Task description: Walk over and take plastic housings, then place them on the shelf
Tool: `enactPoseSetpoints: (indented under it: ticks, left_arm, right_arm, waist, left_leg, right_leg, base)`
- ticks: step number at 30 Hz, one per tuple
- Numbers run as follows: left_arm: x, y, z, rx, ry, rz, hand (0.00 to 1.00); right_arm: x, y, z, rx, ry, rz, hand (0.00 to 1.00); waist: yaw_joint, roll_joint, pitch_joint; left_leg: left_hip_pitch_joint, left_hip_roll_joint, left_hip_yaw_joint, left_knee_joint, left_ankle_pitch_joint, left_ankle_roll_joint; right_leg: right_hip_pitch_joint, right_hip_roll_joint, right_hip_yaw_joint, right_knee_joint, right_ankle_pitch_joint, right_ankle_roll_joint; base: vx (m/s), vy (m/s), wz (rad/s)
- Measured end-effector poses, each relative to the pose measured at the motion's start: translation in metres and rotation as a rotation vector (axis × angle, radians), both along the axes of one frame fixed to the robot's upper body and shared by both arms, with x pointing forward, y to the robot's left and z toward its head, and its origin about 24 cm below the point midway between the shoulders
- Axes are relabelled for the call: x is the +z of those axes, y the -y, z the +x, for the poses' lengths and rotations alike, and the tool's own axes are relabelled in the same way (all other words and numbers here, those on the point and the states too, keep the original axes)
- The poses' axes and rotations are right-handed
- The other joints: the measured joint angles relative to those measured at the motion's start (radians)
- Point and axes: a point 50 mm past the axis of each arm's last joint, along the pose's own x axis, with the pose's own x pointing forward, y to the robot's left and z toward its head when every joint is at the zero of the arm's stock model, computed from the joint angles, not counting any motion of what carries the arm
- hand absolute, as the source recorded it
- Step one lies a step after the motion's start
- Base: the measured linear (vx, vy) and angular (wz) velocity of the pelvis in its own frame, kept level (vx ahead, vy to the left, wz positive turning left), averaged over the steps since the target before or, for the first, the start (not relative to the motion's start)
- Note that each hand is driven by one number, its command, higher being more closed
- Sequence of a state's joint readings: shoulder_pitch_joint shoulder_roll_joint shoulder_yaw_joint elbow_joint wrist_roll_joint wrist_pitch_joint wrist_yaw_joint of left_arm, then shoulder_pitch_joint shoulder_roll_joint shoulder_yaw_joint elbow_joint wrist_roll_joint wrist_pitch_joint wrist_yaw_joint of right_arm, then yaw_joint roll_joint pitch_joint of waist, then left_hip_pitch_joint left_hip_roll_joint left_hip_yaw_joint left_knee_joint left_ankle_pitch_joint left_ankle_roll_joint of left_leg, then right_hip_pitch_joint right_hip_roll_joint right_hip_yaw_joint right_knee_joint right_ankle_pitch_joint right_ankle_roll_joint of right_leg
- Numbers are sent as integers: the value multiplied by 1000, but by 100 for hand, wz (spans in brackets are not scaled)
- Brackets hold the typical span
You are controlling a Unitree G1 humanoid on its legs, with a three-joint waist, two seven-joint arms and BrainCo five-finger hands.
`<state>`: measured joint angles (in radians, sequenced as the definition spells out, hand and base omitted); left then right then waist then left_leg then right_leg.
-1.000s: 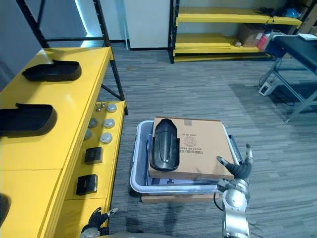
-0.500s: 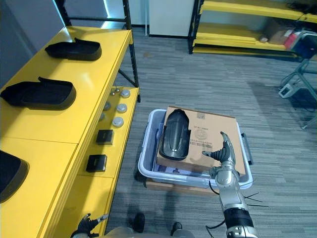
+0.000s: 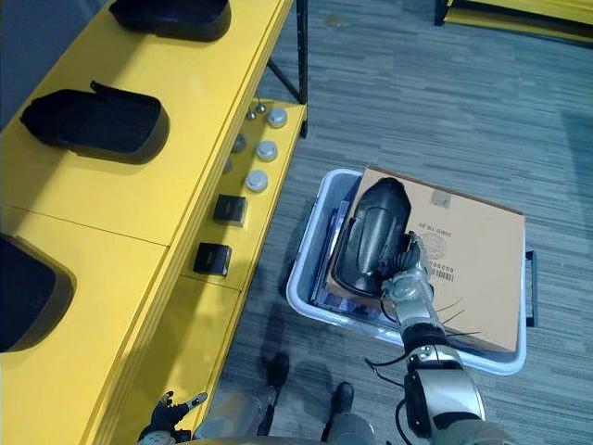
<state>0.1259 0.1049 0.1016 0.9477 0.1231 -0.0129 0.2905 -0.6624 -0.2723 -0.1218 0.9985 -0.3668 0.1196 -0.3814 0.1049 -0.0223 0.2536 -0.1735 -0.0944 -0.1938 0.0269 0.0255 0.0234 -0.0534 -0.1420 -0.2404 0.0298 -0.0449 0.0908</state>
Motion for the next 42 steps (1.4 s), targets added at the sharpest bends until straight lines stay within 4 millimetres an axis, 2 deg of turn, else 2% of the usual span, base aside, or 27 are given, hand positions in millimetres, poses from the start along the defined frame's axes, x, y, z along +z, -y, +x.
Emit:
enactPoseSetpoints:
  ticks: [2,8,11,16,21,22,23,26,28,34,37,42]
  left_arm:
    - [1,1,5,5,10,-5,0]
    - [2,0,8,36,24,-15,0]
    - [2,-1,10,44,28,-15,0]
    - [5,-2,15,42,52,-11,0]
    - [17,-1,33,38,150,4,0]
    - [27,2,44,32,224,5,0]
    - [32,3,50,26,257,6,0]
    - [64,14,78,-48,451,12,0]
    - [82,23,90,-93,554,6,0]
    - [152,50,119,-206,899,-4,0]
    - [181,60,124,-233,1035,-3,0]
    - [216,78,129,-302,1202,-12,0]
  right_arm:
    - [5,3,2,-18,10,-1,100]
    - [-9,-21,2,17,-24,95,100]
    - [-13,-26,1,29,-44,104,100]
    - [-7,-22,-4,30,23,89,100]
    - [12,-3,-29,-14,197,45,100]
    - [22,6,-39,-49,260,23,100]
    - [26,9,-43,-65,290,12,100]
    - [44,26,-67,-162,413,-58,100]
    - [52,27,-73,-186,470,-70,100]
    - [82,2,-85,-101,621,-148,100]
    - [99,-17,-87,-21,707,-172,100]
    - [112,-41,-88,82,791,-171,100]
  waist:
    - [21,0,1]
    - [20,-7,5]
    - [19,-15,9]
    - [9,-21,12]
    - [-20,-21,11]
    - [-35,-20,10]
    - [-36,-20,10]
    - [-45,-20,-9]
    - [-59,-20,-35]
    - [-84,-13,-80]
    - [-91,-8,-100]
    - [-91,-7,-148]
  left_leg:
    - [-10,2,3,-1,0,0]
    - [5,6,6,-20,12,-8]
    - [21,6,9,-26,12,-8]
    - [48,6,11,-56,27,-1]
    - [50,3,6,-56,29,0]
    - [51,2,4,-55,29,0]
    - [52,2,5,-53,29,0]
    - [67,2,7,-52,29,0]
    - [66,3,8,-52,28,0]
    - [85,10,18,-52,27,0]
    - [99,11,33,-54,27,1]
    - [117,11,45,-62,27,1]
  right_leg:
    - [-13,1,6,-1,0,0]
    - [-10,3,13,0,0,0]
    - [1,2,20,0,0,0]
    - [14,-2,23,0,0,0]
    - [17,-5,20,1,1,1]
    - [19,-7,18,1,1,2]
    - [21,-10,19,1,1,2]
    - [35,-13,23,-3,1,2]
    - [37,-11,24,-12,1,2]
    - [52,-1,30,-18,0,2]
    - [57,0,51,-15,0,2]
    - [62,1,59,-16,0,2]
  base:
    - [-74,6,-10]
    - [-55,-1,-2]
    - [-39,11,-6]
    - [-13,6,-1]
    - [-7,4,3]
    - [0,0,0]
    - [0,0,0]
    - [-18,3,-6]
    - [-25,-13,-4]
    - [-53,-14,-7]
    - [-40,5,-14]
    - [-29,9,-6]
